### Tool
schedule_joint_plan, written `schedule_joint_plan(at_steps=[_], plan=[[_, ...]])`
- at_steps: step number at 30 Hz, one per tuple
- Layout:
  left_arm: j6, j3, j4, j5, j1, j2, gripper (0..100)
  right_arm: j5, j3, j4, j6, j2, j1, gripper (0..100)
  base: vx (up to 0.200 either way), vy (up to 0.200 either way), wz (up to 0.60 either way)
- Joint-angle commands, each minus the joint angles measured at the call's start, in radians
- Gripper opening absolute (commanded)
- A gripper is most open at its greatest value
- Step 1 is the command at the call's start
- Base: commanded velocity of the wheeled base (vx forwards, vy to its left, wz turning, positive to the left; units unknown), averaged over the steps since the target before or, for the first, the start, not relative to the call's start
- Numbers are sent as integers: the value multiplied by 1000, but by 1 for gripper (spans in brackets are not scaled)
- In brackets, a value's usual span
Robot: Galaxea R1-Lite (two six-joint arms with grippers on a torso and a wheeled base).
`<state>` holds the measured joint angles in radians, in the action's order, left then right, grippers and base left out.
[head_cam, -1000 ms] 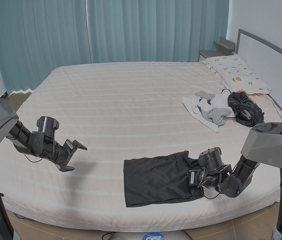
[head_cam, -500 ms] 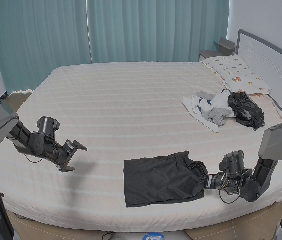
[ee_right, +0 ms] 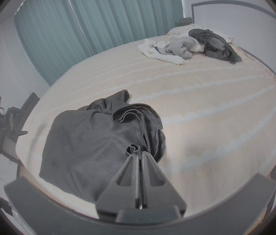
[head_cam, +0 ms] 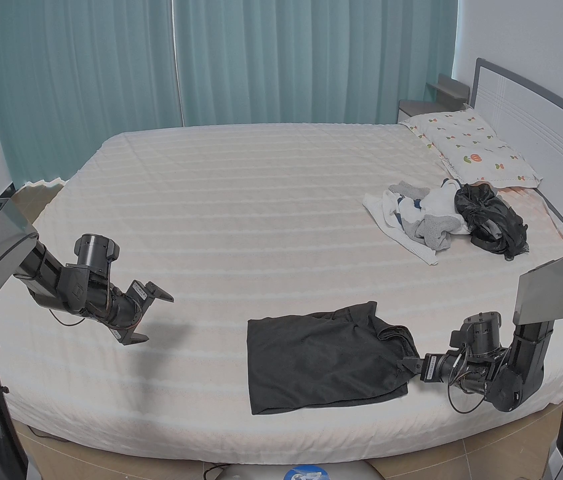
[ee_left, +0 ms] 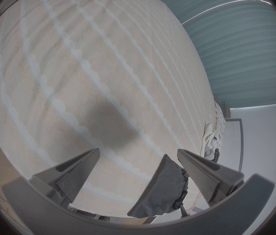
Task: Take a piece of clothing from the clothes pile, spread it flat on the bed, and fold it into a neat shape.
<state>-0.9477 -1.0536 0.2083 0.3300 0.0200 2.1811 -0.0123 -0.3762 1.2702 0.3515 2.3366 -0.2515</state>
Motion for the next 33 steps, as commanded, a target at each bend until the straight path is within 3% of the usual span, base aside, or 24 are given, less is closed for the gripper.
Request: schedule_joint_plan(at_steps=[1, 8, 16, 23, 33], plan=[[0, 0, 0, 0, 0, 2, 100, 11, 2, 69, 4, 7, 34, 100, 0, 0, 0], [0, 0, 0, 0, 0, 2, 100, 57, -55, 92, 72, -86, 21, 100, 0, 0, 0], [0, 0, 0, 0, 0, 2, 100, 83, -202, -55, 354, -52, -71, 100, 0, 0, 0], [0, -2, 0, 0, 0, 3, 100, 144, -277, -176, 544, -20, -78, 100, 0, 0, 0], [0, -3, 0, 0, 0, 6, 100, 164, -362, -213, 558, 27, -83, 100, 0, 0, 0]])
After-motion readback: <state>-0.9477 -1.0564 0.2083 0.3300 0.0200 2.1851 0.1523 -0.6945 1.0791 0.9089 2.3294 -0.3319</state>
